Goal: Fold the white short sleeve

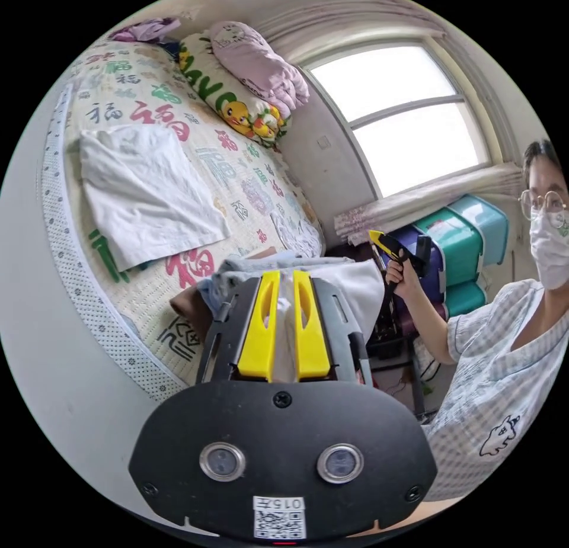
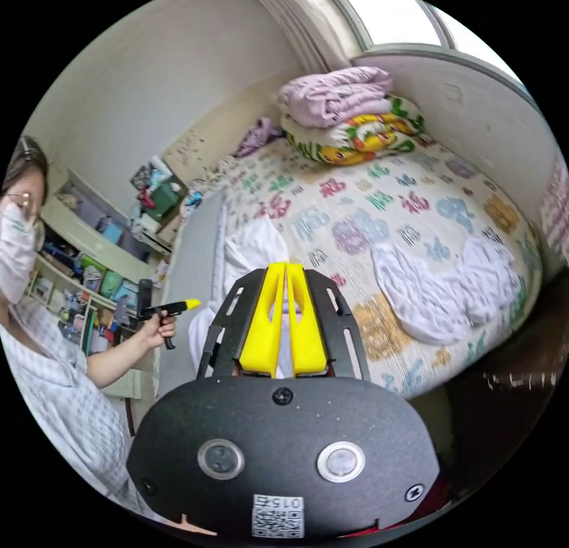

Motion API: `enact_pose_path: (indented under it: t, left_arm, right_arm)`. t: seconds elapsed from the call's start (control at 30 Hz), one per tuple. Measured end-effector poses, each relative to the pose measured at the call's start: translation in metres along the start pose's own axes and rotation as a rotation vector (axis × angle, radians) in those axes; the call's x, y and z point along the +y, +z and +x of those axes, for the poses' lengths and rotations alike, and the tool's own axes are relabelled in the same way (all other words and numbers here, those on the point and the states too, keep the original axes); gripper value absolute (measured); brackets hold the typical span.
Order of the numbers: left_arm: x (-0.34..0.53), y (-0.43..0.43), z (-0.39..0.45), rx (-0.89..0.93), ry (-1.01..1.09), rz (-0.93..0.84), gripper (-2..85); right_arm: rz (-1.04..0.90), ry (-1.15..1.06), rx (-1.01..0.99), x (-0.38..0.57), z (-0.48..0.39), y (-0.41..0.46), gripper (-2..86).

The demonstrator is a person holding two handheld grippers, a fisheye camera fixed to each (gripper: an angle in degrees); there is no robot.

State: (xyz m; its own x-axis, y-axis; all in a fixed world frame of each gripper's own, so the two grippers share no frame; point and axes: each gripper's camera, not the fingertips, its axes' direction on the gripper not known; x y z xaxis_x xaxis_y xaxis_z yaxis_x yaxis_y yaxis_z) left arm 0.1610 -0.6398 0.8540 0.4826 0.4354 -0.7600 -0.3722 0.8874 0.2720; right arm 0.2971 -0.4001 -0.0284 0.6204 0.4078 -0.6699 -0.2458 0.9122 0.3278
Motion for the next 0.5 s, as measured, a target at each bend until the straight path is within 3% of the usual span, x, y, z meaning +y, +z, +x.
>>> enact_pose_path:
  t: [0.13, 0.23, 0.37, 0.5]
  left_arm:
    - [-0.007, -0.024, -0.038, -0.139, -0.083, 0.098, 4.4]
    - [-0.028, -0.009, -0.046, -0.25, -0.035, 0.058, 3.6]
    - [-0.063, 0.03, -0.051, -0.214, 0.06, -0.025, 2.8]
    - [-0.094, 0.083, -0.064, -0.287, 0.073, -0.062, 10.1]
  right_arm:
    - [-0.127, -0.102, -0.092, -0.077, 0.001, 0.068, 2.7]
    - [-0.255, -0.134, -0.104, -0.127, 0.006, 0.147, 6.0]
    - [-0.515, -0.152, -0.081, -0.171, 0.026, 0.257, 7.7]
    - [-0.748, -0.105, -0.055, -0.191, 0.062, 0.351, 9.0]
